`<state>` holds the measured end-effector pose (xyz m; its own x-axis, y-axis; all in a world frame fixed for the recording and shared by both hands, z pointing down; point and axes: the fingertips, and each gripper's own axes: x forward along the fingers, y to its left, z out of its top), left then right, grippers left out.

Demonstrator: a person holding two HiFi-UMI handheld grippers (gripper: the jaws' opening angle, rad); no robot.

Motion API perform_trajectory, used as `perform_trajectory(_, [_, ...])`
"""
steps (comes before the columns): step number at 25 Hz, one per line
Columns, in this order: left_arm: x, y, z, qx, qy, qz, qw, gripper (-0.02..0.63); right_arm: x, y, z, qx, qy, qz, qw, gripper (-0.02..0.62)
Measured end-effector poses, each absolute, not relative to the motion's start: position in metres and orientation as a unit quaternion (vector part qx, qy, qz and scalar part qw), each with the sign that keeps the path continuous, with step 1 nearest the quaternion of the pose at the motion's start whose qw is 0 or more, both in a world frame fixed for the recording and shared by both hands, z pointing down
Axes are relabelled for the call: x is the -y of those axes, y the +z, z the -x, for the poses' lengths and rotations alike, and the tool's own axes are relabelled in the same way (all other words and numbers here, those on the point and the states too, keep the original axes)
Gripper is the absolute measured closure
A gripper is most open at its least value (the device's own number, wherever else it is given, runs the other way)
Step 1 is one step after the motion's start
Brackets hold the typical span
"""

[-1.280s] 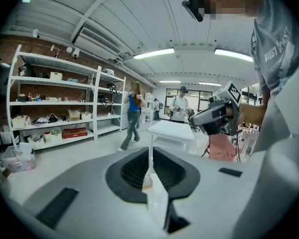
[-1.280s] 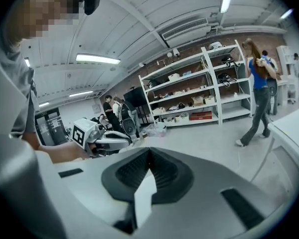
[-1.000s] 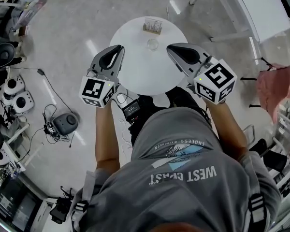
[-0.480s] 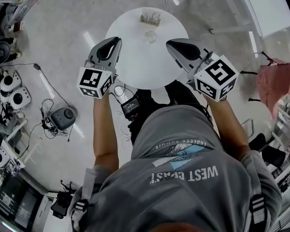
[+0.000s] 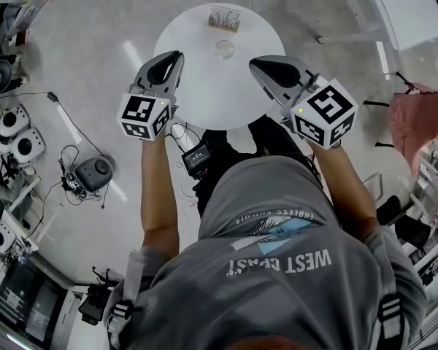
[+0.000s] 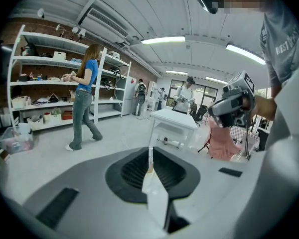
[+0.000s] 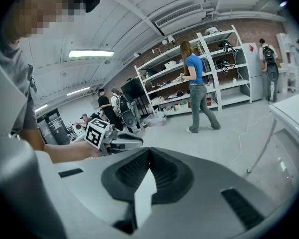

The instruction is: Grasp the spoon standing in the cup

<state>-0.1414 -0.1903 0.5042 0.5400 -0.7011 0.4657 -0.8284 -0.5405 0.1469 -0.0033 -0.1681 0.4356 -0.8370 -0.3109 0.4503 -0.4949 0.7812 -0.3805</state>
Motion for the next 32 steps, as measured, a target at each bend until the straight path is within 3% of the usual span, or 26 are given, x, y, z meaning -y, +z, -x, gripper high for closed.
perform_trajectory(32, [0.219, 0.565, 0.152, 0.431, 0.197, -0.852, 0.224, 0.577, 0.177, 0.501, 0.032, 0.904, 0.310, -0.194, 0.220, 0.594])
